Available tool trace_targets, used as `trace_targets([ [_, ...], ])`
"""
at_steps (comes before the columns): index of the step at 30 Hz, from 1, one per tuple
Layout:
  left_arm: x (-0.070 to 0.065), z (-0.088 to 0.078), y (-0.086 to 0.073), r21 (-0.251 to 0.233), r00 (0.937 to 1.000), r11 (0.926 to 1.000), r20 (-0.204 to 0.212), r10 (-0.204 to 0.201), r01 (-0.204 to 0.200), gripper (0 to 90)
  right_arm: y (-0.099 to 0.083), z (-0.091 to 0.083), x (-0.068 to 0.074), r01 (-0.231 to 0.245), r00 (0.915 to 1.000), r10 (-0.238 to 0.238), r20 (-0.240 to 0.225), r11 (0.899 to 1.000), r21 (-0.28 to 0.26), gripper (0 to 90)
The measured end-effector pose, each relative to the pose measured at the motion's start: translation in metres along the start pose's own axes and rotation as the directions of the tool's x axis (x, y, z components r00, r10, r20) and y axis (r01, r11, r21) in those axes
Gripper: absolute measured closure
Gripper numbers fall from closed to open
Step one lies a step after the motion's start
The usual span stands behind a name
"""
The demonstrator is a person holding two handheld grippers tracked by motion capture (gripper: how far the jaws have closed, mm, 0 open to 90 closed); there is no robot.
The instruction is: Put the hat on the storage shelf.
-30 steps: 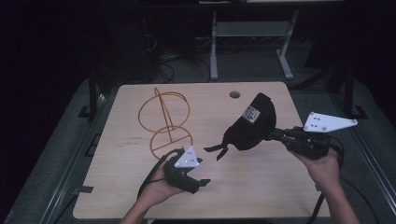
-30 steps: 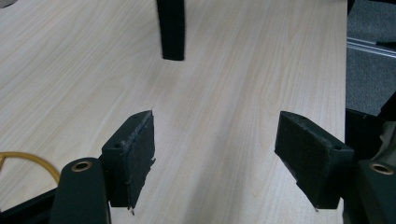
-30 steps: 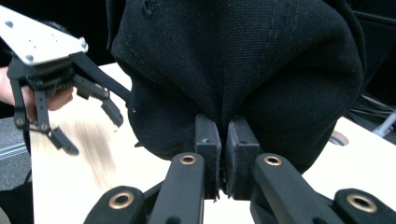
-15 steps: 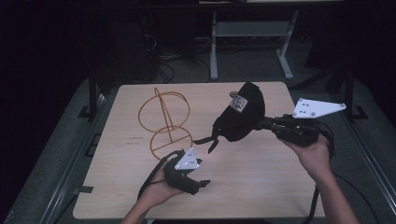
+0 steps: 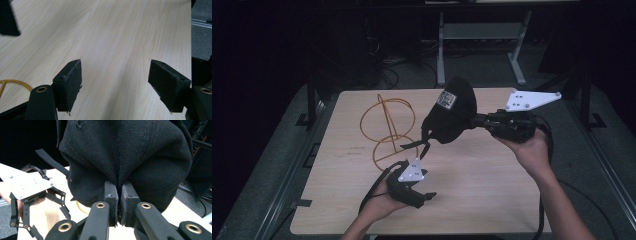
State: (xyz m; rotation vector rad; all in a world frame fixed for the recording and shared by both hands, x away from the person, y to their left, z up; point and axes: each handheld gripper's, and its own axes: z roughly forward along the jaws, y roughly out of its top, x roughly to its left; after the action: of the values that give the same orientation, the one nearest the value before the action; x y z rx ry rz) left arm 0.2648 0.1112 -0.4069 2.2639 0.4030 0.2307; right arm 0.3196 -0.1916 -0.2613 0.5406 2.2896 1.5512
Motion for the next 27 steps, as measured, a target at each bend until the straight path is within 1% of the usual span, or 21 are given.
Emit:
trace_targets([
  [1,0.0,0.0,0.0,0.001,1.0,1.0,0.002,0.0,0.0,26.8,0.003,0.003,0.0,0.003,1.0,-0.003,-0.004,1.0,0.001,84.8],
  [2,0.001,0.0,0.0,0.001,0.9999,0.9999,0.002,0.016,-0.017,26.8,0.005,0.005,0.001,0.006,0.9999,-0.006,-0.01,1.0,0.001,84.7],
  [3,0.001,0.0,0.0,0.001,0.9999,0.9999,0.003,0.014,-0.014,26.8,0.007,0.008,0.001,0.011,0.9999,-0.011,-0.013,1.0,-0.001,84.7],
  [4,0.002,0.0,0.001,0.004,0.9997,0.9997,0.003,0.023,-0.023,26.7,0.01,0.01,0.001,0.013,0.9997,-0.013,-0.021,1.0,-0.001,84.7],
  [5,0.002,0.001,0.001,0.003,0.9998,0.9998,0.005,0.018,-0.018,26.8,0.012,0.013,0.001,0.013,0.9994,-0.013,-0.031,1.0,-0.003,84.8],
  [6,0.004,0.0,0.002,-0.003,0.9988,0.9987,0.002,0.05,-0.05,26.8,0.016,0.018,0.001,0.026,0.9987,-0.026,-0.044,1.0,0.003,84.7],
  [7,0.004,0.0,0.002,-0.003,0.9988,0.9987,0.002,0.05,-0.05,26.9,0.016,0.018,0.001,0.026,0.9987,-0.026,-0.044,1.0,0.003,84.7],
  [10,0.003,0.0,0.002,0.002,0.9991,0.9991,0.004,0.042,-0.042,26.9,0.025,0.027,0.0,0.036,0.9971,-0.036,-0.067,0.999,0.01,84.7],
  [11,0.003,0.0,0.002,0.002,0.9991,0.9991,0.004,0.042,-0.042,26.9,0.025,0.027,0.0,0.036,0.9971,-0.036,-0.067,0.999,0.01,84.7],
  [12,0.003,0.001,0.003,-0.007,0.9991,0.9991,0.006,0.042,-0.042,26.8,0.031,0.034,-0.001,0.039,0.9958,-0.038,-0.083,0.999,0.019,84.7],
  [15,0.003,0.001,0.003,-0.005,0.9987,0.9988,0.01,0.049,-0.049,26.8,0.035,0.04,-0.002,0.039,0.9948,-0.037,-0.095,0.999,0.022,84.7],
  [16,0.002,0.002,0.002,-0.003,0.9987,0.9988,0.014,0.049,-0.049,26.9,0.041,0.048,-0.002,0.043,0.993,-0.04,-0.112,0.999,0.029,84.7],
  [18,0.001,0.001,0.003,-0.002,0.9989,0.999,0.017,0.044,-0.044,26.9,0.047,0.055,-0.002,0.054,0.9916,-0.05,-0.12,0.998,0.032,84.7],
  [19,0.001,0.001,0.003,-0.005,0.9989,0.999,0.015,0.044,-0.043,26.9,0.047,0.055,-0.002,0.054,0.9916,-0.05,-0.12,0.998,0.032,84.7],
  [20,0.001,0.001,0.003,-0.008,0.999,0.9991,0.016,0.042,-0.042,26.9,0.052,0.066,-0.001,0.063,0.9893,-0.057,-0.134,0.997,0.041,84.6],
  [21,0.001,0.001,0.003,-0.008,0.999,0.9991,0.016,0.042,-0.042,26.9,0.053,0.07,-0.001,0.078,0.988,-0.071,-0.137,0.996,0.046,84.6],
  [22,0.002,0.001,0.003,-0.014,0.9989,0.999,0.018,0.043,-0.043,26.9,0.053,0.07,-0.001,0.078,0.988,-0.071,-0.137,0.996,0.046,84.6],
  [23,0.002,0.001,0.002,-0.019,0.9988,0.9988,0.017,0.045,-0.045,26.9,0.055,0.075,0.0,0.081,0.9878,-0.073,-0.138,0.995,0.057,84.6],
  [24,0.003,0.002,0.002,-0.019,0.9989,0.9989,0.018,0.043,-0.043,26.9,0.058,0.084,0.003,0.092,0.9855,-0.081,-0.149,0.993,0.068,84.6],
  [26,0.004,0.002,0.002,-0.017,0.9991,0.9991,0.021,0.038,-0.037,26.9,0.059,0.087,0.003,0.1,0.985,-0.089,-0.148,0.993,0.07,84.6],
  [27,0.004,0.002,0.001,-0.018,0.999,0.9991,0.022,0.038,-0.038,26.9,0.063,0.093,0.004,0.1,0.9842,-0.088,-0.153,0.993,0.07,84.7],
])
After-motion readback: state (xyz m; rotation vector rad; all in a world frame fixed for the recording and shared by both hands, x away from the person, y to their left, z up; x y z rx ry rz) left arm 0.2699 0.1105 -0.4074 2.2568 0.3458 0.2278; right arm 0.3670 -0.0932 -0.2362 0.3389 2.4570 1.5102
